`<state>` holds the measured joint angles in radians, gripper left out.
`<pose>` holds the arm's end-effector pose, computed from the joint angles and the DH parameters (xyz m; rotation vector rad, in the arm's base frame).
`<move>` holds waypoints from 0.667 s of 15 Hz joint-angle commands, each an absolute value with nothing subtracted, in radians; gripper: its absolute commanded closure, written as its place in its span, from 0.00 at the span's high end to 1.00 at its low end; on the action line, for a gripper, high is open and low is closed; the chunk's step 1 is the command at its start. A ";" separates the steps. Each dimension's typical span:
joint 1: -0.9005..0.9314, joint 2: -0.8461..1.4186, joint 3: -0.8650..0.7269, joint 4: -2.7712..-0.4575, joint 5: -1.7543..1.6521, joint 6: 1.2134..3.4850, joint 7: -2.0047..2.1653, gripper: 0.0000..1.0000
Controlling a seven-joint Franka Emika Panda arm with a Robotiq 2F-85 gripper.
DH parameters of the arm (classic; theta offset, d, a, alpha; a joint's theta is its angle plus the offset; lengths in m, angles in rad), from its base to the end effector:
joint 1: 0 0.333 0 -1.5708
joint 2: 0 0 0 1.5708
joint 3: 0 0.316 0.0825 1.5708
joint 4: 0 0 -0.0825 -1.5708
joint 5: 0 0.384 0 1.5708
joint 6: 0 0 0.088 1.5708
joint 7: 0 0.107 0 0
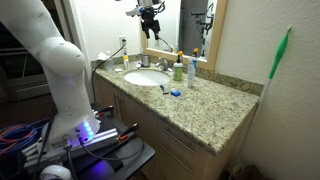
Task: Move the long bottle to the right side of the sink counter
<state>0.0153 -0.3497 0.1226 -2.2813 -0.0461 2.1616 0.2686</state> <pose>0.4634 0.0667 0.5145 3.0786 -0.1725 0.3703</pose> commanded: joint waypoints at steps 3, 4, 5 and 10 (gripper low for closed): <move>0.036 -0.222 0.096 -2.178 -0.041 2.168 0.149 1.00; 0.034 -0.185 0.093 -2.127 -0.041 2.172 0.133 1.00; 0.032 -0.156 0.093 -2.079 -0.051 2.165 0.122 1.00; 0.032 -0.098 0.092 -1.965 -0.071 2.151 0.249 1.00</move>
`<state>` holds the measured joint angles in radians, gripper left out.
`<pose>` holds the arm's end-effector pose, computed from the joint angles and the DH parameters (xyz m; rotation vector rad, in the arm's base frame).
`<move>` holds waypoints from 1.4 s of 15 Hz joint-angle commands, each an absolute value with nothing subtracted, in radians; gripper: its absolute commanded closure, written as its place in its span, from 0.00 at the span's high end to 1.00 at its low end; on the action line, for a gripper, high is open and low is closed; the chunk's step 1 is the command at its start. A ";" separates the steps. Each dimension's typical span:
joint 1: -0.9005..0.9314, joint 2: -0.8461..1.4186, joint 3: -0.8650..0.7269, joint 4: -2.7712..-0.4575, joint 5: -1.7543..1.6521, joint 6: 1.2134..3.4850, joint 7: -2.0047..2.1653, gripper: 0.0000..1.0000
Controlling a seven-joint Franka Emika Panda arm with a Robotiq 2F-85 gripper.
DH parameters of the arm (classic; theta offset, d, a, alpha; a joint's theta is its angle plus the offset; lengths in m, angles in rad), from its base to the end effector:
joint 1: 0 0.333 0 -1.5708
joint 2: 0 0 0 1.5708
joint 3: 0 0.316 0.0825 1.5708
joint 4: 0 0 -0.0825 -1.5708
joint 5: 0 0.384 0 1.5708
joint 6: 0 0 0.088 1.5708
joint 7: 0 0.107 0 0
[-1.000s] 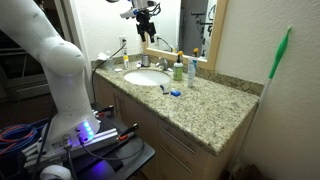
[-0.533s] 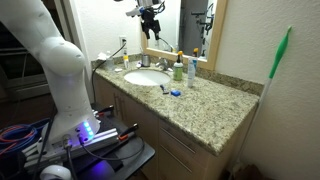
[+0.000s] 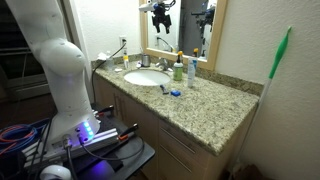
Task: Move the long bottle to the right side of the sink counter
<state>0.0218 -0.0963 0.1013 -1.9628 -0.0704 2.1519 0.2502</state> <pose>0.5537 0.0674 0.5444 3.0850 -0.1481 0.4563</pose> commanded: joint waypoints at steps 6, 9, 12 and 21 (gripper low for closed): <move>0.025 0.040 0.075 -1.853 -0.158 2.041 0.255 1.00; 0.028 0.083 0.060 -1.844 -0.129 2.091 0.191 1.00; 0.028 0.114 0.058 -1.828 -0.063 2.110 0.130 1.00; 0.030 0.238 0.044 -1.744 -0.137 2.107 0.153 1.00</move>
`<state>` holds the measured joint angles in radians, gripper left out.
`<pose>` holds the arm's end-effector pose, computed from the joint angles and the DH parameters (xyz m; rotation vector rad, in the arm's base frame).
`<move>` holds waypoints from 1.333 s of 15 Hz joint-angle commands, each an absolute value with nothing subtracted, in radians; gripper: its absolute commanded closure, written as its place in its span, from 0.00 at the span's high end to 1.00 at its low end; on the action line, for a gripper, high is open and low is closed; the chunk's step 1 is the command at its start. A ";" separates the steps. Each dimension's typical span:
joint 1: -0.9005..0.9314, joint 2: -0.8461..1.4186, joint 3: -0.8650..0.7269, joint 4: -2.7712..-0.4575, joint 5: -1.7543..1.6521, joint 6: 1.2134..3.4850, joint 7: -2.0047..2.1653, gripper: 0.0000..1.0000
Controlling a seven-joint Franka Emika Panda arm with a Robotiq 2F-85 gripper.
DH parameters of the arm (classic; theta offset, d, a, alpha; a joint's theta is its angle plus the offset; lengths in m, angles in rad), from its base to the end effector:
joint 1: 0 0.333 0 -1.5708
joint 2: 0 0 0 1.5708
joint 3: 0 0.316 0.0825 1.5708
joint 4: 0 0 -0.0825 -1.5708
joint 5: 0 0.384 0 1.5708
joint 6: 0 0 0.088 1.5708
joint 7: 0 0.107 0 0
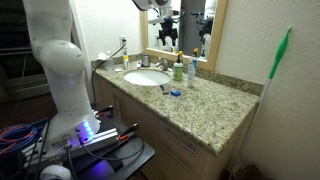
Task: Move the long bottle to the right side of the sink counter
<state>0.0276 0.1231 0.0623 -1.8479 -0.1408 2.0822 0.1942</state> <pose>0.6043 0.0461 0.4668 3.0329 -0.0653 0.1933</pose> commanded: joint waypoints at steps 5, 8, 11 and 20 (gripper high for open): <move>0.010 0.408 0.035 -1.526 -0.019 2.115 0.087 1.00; 0.026 0.388 0.021 -1.558 -0.015 2.129 0.118 1.00; 0.022 0.420 0.020 -1.514 -0.005 2.124 0.115 1.00; 0.009 0.526 0.018 -1.448 0.032 2.172 0.110 1.00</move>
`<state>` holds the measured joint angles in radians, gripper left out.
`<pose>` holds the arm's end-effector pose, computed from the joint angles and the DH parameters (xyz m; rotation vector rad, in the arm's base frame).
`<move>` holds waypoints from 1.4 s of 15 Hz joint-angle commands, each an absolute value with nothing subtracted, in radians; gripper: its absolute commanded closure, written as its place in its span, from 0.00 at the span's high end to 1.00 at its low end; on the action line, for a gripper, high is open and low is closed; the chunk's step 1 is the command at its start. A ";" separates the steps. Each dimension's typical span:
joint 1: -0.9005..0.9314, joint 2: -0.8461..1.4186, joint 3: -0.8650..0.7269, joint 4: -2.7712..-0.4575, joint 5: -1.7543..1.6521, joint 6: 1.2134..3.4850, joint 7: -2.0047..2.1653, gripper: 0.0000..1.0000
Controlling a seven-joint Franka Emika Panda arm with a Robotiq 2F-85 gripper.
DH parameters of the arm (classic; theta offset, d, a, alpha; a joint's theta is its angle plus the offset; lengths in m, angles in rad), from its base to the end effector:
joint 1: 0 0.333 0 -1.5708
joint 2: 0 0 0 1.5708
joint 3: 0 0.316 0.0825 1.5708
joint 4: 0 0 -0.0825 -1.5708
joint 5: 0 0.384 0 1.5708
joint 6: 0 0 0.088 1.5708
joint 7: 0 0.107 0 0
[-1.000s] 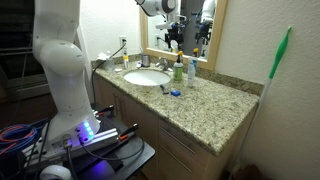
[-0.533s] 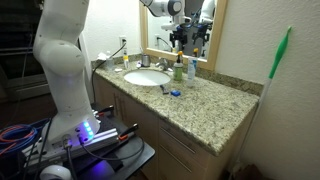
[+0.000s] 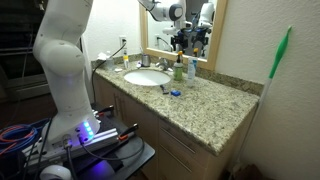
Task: Move the long bottle to the right side of the sink counter
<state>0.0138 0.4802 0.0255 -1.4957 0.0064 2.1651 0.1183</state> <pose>0.7107 0.0252 0.4112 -3.0932 0.1332 -0.2910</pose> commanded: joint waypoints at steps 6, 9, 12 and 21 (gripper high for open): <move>0.009 0.567 0.019 -1.417 0.051 2.157 0.102 1.00; 0.019 0.549 0.012 -1.444 0.035 2.163 0.116 1.00; 0.024 0.555 0.008 -1.447 0.027 2.149 0.122 1.00; 0.022 0.556 0.010 -1.444 0.032 2.153 0.120 0.46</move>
